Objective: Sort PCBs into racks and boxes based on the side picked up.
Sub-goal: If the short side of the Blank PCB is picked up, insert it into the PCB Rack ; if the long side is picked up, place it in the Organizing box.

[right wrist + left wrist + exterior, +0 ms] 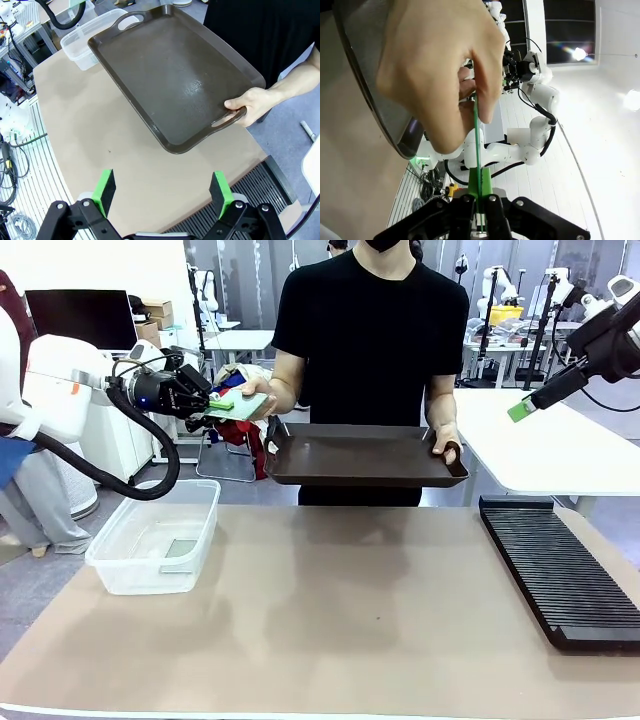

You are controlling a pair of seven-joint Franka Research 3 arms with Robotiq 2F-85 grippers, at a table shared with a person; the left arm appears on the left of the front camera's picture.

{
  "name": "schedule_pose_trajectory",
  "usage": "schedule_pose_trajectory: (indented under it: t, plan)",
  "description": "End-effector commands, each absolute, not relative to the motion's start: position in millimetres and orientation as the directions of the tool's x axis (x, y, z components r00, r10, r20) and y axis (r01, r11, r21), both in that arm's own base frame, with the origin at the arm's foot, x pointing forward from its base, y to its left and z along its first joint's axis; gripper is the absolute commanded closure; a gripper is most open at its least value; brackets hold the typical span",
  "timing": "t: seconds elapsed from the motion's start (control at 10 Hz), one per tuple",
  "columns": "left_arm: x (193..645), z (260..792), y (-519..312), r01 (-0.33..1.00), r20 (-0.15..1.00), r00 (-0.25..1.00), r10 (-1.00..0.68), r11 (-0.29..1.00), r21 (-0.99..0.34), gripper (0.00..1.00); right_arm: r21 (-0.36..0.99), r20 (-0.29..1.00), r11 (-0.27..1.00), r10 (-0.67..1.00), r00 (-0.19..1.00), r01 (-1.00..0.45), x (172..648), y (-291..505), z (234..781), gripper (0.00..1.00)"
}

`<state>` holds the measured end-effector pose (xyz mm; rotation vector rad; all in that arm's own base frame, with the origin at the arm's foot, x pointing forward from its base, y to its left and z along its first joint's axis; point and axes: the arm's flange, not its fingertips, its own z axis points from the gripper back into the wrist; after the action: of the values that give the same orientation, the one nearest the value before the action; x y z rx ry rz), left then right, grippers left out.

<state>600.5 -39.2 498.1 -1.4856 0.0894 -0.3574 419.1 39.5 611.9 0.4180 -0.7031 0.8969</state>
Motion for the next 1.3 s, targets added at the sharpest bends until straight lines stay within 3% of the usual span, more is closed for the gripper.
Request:
schedule_pose_trajectory:
  t: [0.0,1.2]
  plan:
    - [599.7,498.0,-39.5,0.177,0.158,0.943,-0.292,0.041,-0.983,1.0,0.053,0.717,0.557,0.557,0.42,-0.829,418.9,40.0,611.1,0.0]
    - [599.7,498.0,-39.5,0.177,0.158,0.943,-0.292,0.041,-0.983,1.0,0.053,0.717,0.557,0.557,0.42,-0.829,418.9,40.0,611.1,0.0]
